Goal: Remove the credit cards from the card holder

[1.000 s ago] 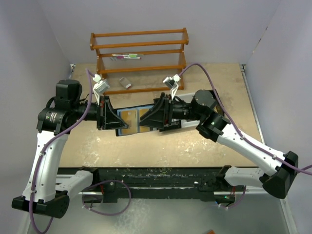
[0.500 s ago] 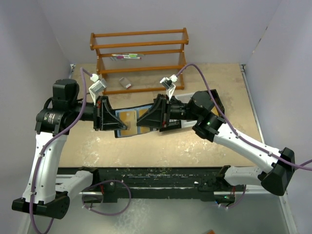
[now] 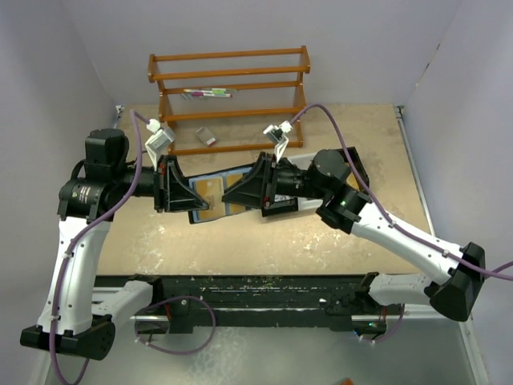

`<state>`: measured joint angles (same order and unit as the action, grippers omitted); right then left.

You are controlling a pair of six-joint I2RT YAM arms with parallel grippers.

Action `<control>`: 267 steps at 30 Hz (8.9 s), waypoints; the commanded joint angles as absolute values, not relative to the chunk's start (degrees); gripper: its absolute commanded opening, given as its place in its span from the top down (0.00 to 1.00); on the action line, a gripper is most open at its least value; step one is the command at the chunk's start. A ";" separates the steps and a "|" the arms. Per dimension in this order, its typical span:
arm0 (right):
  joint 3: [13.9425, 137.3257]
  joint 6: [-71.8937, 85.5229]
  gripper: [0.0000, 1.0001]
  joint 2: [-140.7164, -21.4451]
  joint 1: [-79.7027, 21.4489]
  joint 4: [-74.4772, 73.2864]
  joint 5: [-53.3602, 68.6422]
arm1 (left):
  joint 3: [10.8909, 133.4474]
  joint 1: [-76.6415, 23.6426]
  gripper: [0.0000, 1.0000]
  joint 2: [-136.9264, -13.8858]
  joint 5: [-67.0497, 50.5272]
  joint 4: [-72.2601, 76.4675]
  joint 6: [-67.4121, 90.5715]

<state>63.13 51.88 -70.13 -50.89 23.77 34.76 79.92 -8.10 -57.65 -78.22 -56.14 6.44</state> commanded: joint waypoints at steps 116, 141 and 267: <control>49.18 65.63 0.72 -67.48 -50.10 50.45 33.81 | 78.52 -9.05 1.00 -55.82 -88.10 -47.72 13.98; 56.82 41.36 1.00 -55.66 -26.55 -11.76 30.16 | 86.88 -9.05 1.00 -60.20 -52.98 -65.56 -9.80; 78.96 23.63 1.00 -71.66 -49.06 -13.38 37.41 | 94.52 -9.05 0.22 -54.68 -58.47 -68.72 -18.15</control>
